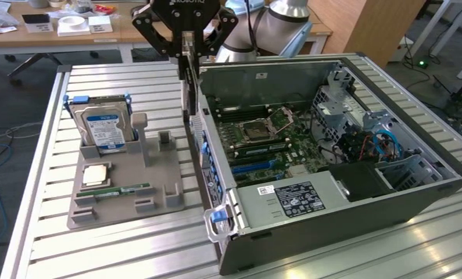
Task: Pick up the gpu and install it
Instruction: 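Pick up the gpu and move the gpu toward the slot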
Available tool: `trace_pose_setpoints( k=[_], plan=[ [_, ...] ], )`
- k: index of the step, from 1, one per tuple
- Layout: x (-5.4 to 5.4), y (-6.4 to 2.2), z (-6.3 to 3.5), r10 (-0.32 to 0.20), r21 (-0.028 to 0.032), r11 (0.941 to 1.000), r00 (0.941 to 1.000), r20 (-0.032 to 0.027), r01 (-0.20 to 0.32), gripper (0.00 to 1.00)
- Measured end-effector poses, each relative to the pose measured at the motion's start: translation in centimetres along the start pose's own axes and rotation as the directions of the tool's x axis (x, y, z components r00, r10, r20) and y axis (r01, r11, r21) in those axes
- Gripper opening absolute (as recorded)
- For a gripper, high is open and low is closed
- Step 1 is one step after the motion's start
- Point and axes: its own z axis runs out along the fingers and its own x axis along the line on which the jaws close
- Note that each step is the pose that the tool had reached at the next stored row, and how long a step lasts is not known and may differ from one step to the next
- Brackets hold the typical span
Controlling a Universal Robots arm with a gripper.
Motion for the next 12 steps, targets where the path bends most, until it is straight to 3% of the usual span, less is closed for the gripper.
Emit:
trace_pose_setpoints(
  k=[12],
  plan=[
    [-1.9,0.11,0.06,0.000,-0.0001,1.0000,1.0000,0.0001,0.000,0.26]
  ],
)
